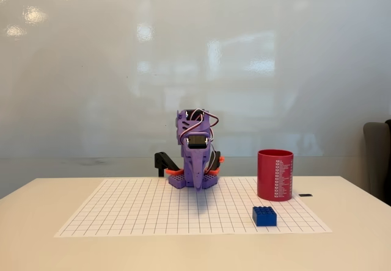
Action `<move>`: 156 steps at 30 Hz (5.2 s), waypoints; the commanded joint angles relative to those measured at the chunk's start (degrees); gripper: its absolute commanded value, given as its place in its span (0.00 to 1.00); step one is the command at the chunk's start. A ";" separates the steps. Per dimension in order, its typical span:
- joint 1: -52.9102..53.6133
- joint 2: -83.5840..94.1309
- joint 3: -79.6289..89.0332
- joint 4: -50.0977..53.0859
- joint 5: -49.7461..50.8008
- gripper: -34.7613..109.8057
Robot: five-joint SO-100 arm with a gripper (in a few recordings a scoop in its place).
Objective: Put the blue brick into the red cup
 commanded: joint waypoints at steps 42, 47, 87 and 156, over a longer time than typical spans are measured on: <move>-18.90 -61.96 -56.43 13.62 -6.77 0.24; -27.33 -71.02 -64.34 18.37 -14.06 0.24; -37.09 -84.90 -58.36 -0.18 33.93 0.24; -31.73 -109.51 -75.41 12.22 35.68 0.67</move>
